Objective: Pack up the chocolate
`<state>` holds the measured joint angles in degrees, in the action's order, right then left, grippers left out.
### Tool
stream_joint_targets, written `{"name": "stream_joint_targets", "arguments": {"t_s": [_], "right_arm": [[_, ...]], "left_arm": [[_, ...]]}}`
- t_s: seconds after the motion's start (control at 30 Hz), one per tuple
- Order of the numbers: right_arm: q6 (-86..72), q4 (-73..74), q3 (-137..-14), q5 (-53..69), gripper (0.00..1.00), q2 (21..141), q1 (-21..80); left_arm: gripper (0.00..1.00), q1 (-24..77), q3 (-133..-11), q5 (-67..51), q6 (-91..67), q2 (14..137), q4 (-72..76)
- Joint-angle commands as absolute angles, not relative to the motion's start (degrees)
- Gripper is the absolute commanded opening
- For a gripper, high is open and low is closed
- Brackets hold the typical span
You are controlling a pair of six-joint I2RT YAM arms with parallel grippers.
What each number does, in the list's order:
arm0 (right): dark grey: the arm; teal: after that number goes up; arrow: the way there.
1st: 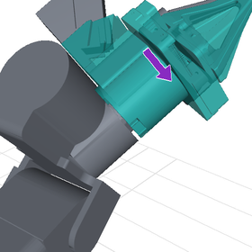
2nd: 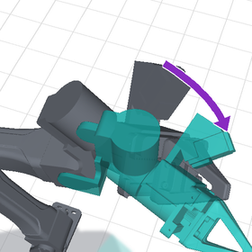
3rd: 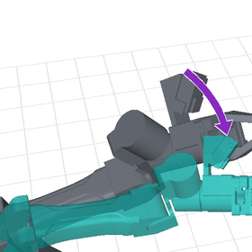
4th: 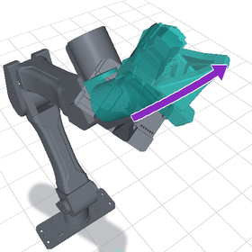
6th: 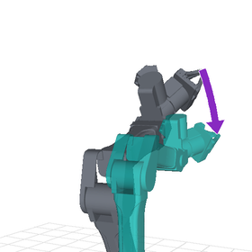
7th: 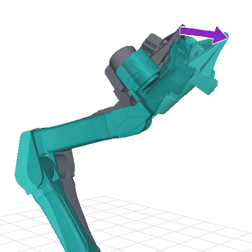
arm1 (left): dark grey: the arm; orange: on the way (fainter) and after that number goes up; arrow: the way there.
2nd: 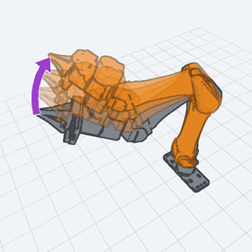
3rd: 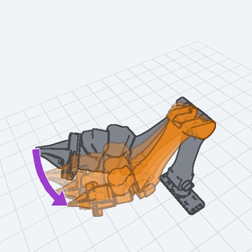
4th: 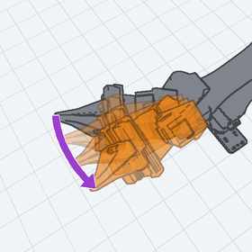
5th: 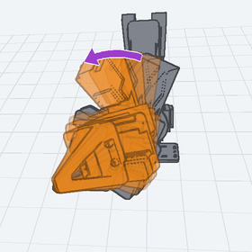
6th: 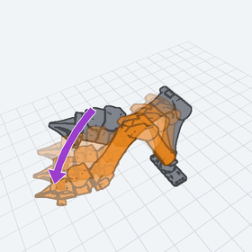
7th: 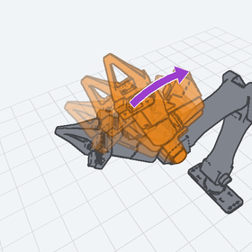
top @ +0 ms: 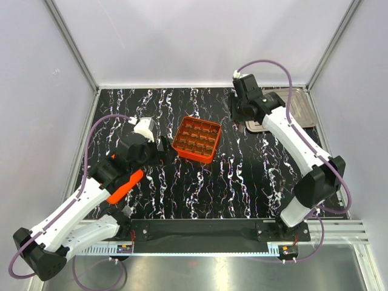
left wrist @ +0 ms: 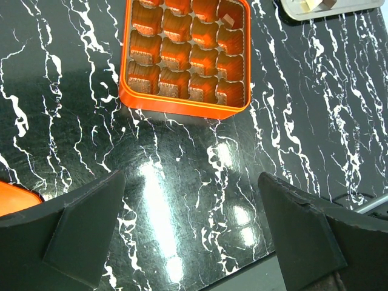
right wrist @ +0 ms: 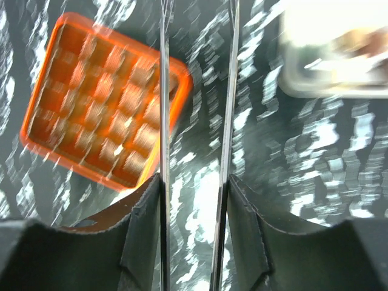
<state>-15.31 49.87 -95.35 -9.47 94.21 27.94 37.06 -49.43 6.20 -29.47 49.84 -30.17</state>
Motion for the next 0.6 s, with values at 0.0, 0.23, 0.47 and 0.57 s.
{"name": "stream_joint_targets", "arguments": {"t_s": [0.0, 0.23, 0.47, 0.57], "right_arm": [[-10.9, 53.2, -101.8, -22.1, 0.52, 95.3, 26.0], [-8.3, 53.7, -107.9, -16.6, 0.50, 105.4, 13.2], [-11.7, 57.1, -110.0, -19.4, 0.50, 110.7, 6.7], [-12.9, 54.1, -106.8, -15.8, 0.50, 109.0, 2.7]], "left_arm": [[0.99, 37.1, -50.5, 5.5, -29.3, 48.0, -28.7], [0.99, 37.1, -49.7, 4.9, -29.5, 46.8, -28.7], [0.99, 37.1, -49.1, 3.7, -30.1, 46.4, -28.5], [0.99, 37.1, -48.5, 3.9, -30.0, 45.6, -28.4]]}}
